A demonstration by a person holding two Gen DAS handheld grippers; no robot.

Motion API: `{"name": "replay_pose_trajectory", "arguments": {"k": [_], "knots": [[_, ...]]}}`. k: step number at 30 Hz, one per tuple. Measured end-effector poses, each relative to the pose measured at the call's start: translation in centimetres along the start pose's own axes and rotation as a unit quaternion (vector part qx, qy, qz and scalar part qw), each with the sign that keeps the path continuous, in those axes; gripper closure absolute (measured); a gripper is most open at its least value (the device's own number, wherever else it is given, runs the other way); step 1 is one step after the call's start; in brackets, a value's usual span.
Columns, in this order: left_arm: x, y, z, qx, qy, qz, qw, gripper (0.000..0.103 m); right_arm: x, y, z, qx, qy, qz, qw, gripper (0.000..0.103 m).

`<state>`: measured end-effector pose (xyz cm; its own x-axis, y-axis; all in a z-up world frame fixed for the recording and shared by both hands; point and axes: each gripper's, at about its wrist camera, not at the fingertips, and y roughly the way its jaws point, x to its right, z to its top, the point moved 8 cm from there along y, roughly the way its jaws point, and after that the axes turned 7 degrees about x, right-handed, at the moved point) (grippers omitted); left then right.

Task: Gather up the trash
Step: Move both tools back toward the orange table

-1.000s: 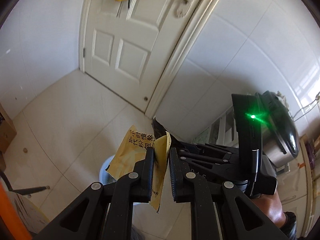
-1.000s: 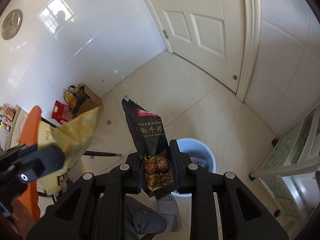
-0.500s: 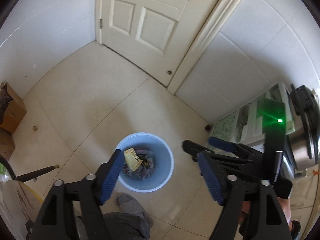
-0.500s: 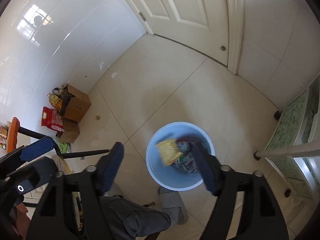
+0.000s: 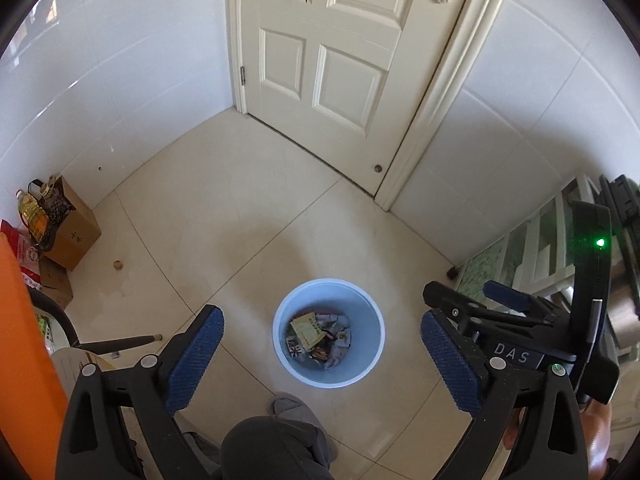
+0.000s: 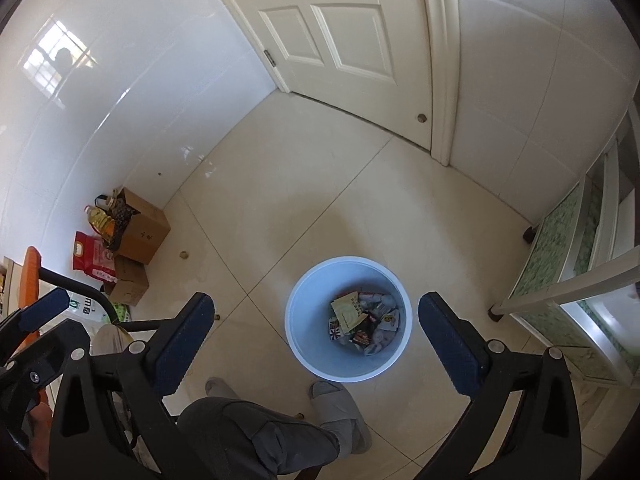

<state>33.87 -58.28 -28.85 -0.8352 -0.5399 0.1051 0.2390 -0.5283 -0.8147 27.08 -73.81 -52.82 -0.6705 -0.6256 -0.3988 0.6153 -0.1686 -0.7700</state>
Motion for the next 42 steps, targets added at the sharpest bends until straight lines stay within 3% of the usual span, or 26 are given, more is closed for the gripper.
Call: {"name": "replay_pose_trajectory", "arguments": {"k": [7, 15, 23, 33, 42], "knots": [[0.4, -5.8, -1.0, 0.047, 0.003, -0.002, 0.9989, 0.006, -2.8, -4.9, 1.0, 0.038, -0.018, 0.004, 0.999, 0.0], [-4.3, -16.2, -4.6, 0.113, -0.026, -0.004, 0.9932, 0.006, -8.5, -11.8, 2.3, 0.094, -0.057, 0.024, 0.994, 0.0], [-10.7, -28.1, -8.9, 0.176, -0.059, 0.026, 0.9822, 0.006, -16.3, -16.5, 1.9, 0.129, -0.11, 0.062, 0.984, 0.0], [-17.2, -40.7, -16.0, 0.24, -0.124, 0.072, 0.9601, 0.006, -26.9, -20.6, -0.4, 0.16, -0.185, 0.111, 0.963, 0.0], [-21.7, -51.3, -24.0, 0.3, -0.181, 0.141, 0.9259, 0.003, -36.4, -24.4, -3.1, 0.185, -0.252, 0.172, 0.934, 0.0]]}}
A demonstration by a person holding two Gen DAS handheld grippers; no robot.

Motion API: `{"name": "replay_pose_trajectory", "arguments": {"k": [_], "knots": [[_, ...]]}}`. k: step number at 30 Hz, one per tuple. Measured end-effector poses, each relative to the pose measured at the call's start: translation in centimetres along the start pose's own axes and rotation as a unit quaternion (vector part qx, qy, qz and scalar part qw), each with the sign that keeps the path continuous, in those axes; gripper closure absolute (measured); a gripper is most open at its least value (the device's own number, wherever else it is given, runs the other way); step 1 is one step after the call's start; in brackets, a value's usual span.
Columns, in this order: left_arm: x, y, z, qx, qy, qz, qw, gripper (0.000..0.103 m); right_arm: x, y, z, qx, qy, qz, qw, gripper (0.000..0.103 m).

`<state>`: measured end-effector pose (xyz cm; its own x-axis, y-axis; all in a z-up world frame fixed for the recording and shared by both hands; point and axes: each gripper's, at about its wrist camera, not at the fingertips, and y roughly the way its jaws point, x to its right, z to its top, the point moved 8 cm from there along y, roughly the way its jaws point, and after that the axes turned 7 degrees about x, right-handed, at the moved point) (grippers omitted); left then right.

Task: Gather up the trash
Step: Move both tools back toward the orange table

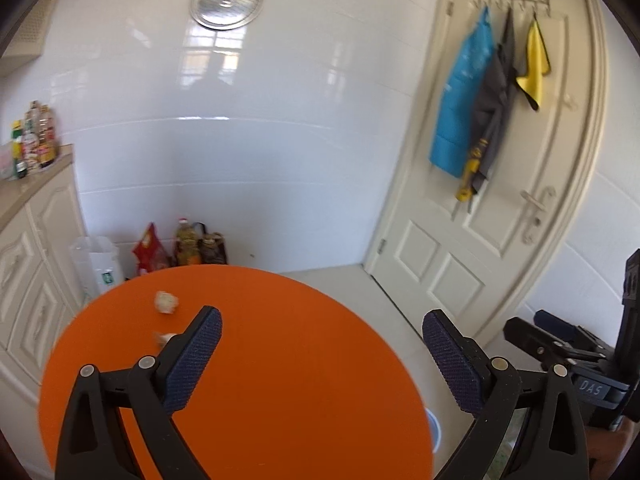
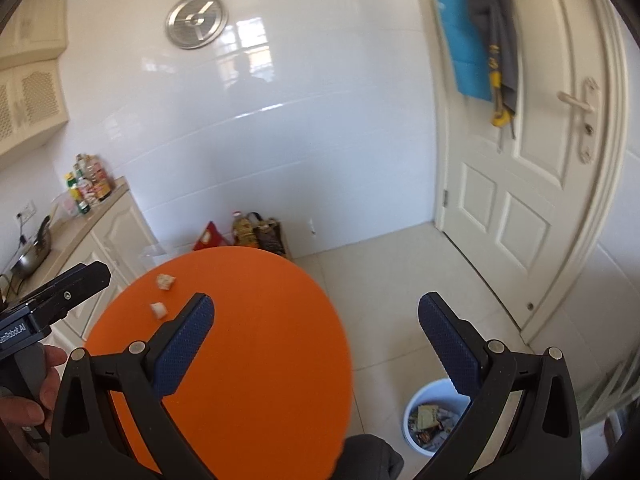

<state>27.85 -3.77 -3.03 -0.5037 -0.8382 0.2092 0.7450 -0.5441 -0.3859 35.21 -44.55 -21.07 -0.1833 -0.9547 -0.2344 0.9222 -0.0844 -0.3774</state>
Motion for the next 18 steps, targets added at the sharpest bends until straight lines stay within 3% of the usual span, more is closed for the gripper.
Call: {"name": "replay_pose_trajectory", "arguments": {"k": [9, 18], "knots": [[-6.4, -9.1, -2.0, 0.045, -0.035, 0.085, 0.9947, 0.002, -8.8, 0.6, 1.2, 0.024, -0.05, 0.064, 0.996, 0.0], [-7.2, -13.4, -5.5, 0.07, -0.059, 0.144, 0.9854, 0.002, -16.0, 3.5, 0.1, 0.012, -0.086, 0.123, 0.989, 0.0]]}}
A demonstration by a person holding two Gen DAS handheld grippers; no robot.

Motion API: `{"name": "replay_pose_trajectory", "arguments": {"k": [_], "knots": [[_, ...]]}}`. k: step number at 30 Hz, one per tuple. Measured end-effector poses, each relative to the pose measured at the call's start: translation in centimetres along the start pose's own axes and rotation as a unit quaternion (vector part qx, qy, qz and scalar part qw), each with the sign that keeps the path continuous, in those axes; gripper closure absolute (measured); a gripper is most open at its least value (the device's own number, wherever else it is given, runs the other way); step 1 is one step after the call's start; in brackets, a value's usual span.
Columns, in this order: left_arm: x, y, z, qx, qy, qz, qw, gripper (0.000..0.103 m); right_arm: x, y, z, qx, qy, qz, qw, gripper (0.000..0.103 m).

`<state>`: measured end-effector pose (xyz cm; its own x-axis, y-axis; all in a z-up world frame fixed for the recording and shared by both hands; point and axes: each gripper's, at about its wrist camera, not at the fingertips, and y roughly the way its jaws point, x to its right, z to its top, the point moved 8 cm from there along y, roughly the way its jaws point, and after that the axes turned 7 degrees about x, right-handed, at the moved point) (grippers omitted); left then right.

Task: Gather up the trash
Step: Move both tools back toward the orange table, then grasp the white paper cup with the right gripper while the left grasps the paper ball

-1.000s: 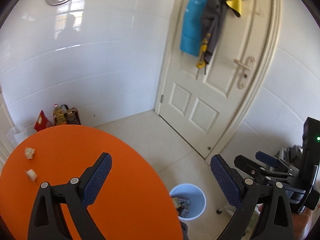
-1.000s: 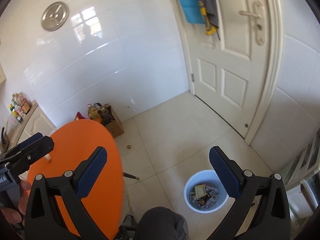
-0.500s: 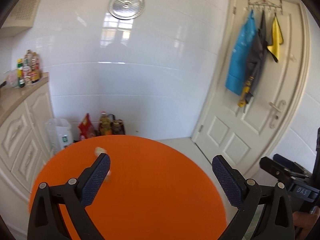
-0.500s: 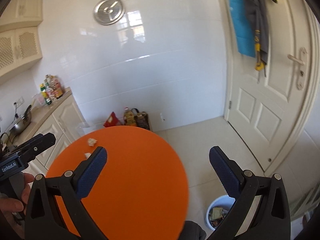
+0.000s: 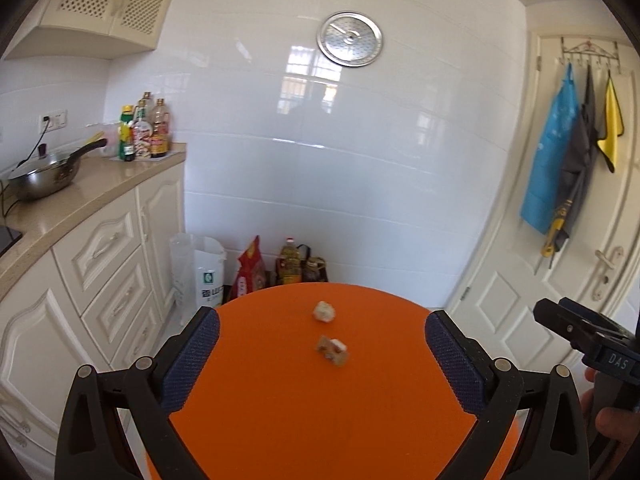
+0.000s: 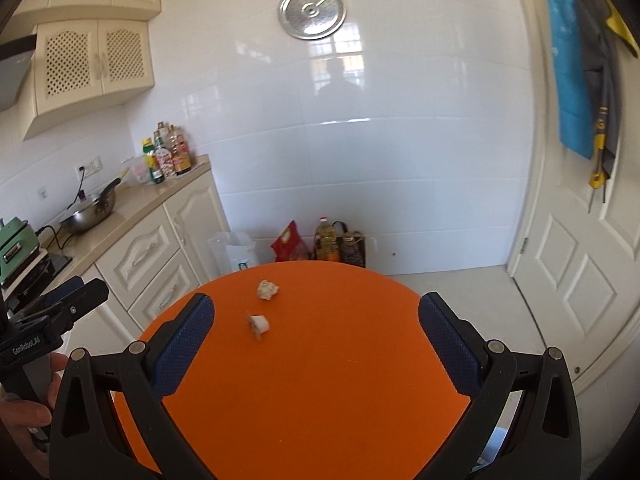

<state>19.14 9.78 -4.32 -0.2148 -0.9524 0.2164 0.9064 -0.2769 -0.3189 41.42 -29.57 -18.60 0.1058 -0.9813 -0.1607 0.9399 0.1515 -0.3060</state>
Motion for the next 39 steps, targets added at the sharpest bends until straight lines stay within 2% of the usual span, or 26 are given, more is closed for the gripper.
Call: {"name": "replay_pose_trajectory", "arguments": {"k": [4, 10, 18, 20, 22, 25, 29, 30, 32, 33, 34, 36, 39], "knots": [[-0.1, 0.8, -1.1, -0.008, -0.009, 0.015, 0.9998, 0.002, -2.0, 3.1, -1.2, -0.024, -0.01, 0.014, 1.0, 0.0], [-0.5, 4.4, -1.8, -0.036, -0.022, 0.038, 0.9984, 0.002, -4.3, 8.6, -4.1, -0.075, -0.025, 0.03, 0.996, 0.0], [-1.4, 11.7, -1.0, -0.078, -0.049, 0.051, 0.9945, 0.002, -6.5, 17.4, -9.4, -0.163, -0.058, 0.051, 0.984, 0.0], [-1.8, 14.1, -0.6, -0.09, -0.051, 0.051, 0.9933, 0.002, -6.9, 19.5, -10.8, -0.183, -0.063, 0.055, 0.98, 0.004], [-1.7, 15.9, -0.5, -0.099, -0.053, 0.051, 0.9924, 0.002, -7.2, 21.4, -12.1, -0.202, -0.069, 0.056, 0.975, 0.015], [-1.9, 18.7, -0.3, -0.109, -0.055, 0.051, 0.9912, 0.002, -7.4, 23.5, -13.0, -0.219, -0.072, 0.063, 0.971, 0.02], [-1.6, 21.7, -0.4, -0.121, -0.059, 0.049, 0.9898, 0.002, -7.6, 25.3, -13.8, -0.226, -0.083, 0.065, 0.968, 0.025], [-1.5, 22.4, -0.4, -0.124, -0.059, 0.049, 0.9894, 0.002, -7.7, 25.6, -14.1, -0.229, -0.089, 0.065, 0.967, 0.031], [-1.7, 23.3, -0.9, -0.126, -0.061, 0.046, 0.9891, 0.002, -8.0, 25.9, -14.5, -0.23, -0.105, 0.061, 0.966, 0.035], [-1.6, 23.9, -0.8, -0.127, -0.061, 0.046, 0.989, 0.002, -8.3, 25.8, -14.6, -0.227, -0.109, 0.064, 0.966, 0.042], [-1.5, 24.0, -1.0, -0.129, -0.061, 0.045, 0.9888, 0.002, -8.5, 25.7, -14.6, -0.224, -0.116, 0.066, 0.965, 0.057], [-1.3, 24.8, -1.2, -0.132, -0.061, 0.044, 0.9884, 0.002, -8.6, 25.5, -14.6, -0.221, -0.119, 0.07, 0.965, 0.073], [-0.9, 26.1, -1.2, -0.137, -0.058, 0.041, 0.988, 0.002, -8.3, 25.3, -14.5, -0.222, -0.1, 0.089, 0.966, 0.078]]}}
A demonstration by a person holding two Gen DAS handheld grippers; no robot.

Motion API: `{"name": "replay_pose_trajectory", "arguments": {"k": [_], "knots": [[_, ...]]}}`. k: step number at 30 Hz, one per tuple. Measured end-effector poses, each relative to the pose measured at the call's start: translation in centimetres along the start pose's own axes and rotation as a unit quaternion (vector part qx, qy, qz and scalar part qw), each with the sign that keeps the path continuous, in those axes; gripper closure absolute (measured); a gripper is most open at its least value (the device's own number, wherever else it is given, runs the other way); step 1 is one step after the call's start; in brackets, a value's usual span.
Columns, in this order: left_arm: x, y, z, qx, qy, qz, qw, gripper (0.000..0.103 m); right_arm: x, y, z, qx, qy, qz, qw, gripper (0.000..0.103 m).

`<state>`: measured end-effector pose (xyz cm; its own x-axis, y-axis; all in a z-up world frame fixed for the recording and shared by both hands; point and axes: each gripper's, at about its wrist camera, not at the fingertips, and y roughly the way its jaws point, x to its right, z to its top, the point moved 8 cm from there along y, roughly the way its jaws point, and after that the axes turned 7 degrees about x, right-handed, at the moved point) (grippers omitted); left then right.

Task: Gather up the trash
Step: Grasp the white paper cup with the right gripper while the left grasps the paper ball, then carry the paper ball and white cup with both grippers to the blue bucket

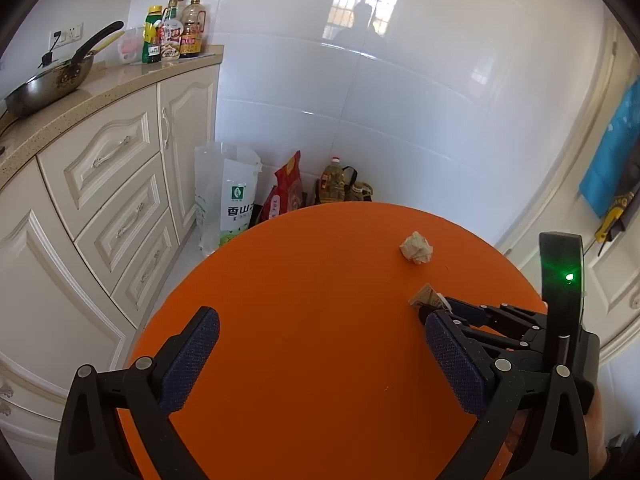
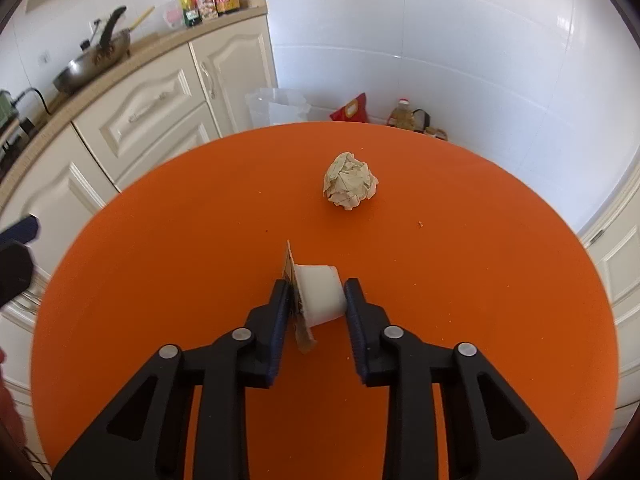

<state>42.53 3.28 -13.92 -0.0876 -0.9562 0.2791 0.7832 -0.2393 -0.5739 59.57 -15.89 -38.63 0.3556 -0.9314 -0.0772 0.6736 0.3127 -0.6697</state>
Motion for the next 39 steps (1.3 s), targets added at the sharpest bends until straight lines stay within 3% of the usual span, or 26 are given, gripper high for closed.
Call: {"name": "replay_pose_trajectory", "arguments": {"k": [9, 19, 26, 28, 29, 31, 34, 39], "knots": [[4.1, 4.4, 1.1, -0.017, 0.038, -0.01, 0.9991, 0.002, 2.7, -1.5, 1.0, 0.023, 0.04, 0.007, 0.999, 0.081], [10.5, 15.0, 4.0, -0.048, 0.086, -0.012, 0.9951, 0.002, 7.9, -2.4, 1.7, 0.04, 0.086, -0.007, 0.995, 0.081], [14.4, 22.1, 4.3, -0.066, 0.11, -0.007, 0.9917, 0.004, 11.4, -3.1, 1.4, 0.048, 0.117, -0.014, 0.992, 0.081], [15.0, 24.1, 4.1, -0.074, 0.11, -0.015, 0.991, 0.017, 12.0, -3.1, 1.2, 0.047, 0.121, -0.017, 0.991, 0.081], [15.1, 24.7, 3.8, -0.083, 0.106, -0.022, 0.9906, 0.034, 12.3, -3.1, 1.1, 0.047, 0.124, -0.017, 0.991, 0.081], [15.3, 25.9, 4.4, -0.074, 0.105, -0.026, 0.9914, 0.037, 12.5, -3.2, 1.0, 0.049, 0.128, -0.016, 0.991, 0.081], [15.1, 27.4, 4.6, -0.076, 0.097, -0.038, 0.9917, 0.076, 12.5, -3.2, 1.0, 0.049, 0.129, -0.015, 0.99, 0.081], [13.6, 28.0, 4.4, -0.082, 0.077, -0.058, 0.9919, 0.08, 12.1, -3.8, 0.8, 0.05, 0.13, -0.013, 0.99, 0.081]]}}
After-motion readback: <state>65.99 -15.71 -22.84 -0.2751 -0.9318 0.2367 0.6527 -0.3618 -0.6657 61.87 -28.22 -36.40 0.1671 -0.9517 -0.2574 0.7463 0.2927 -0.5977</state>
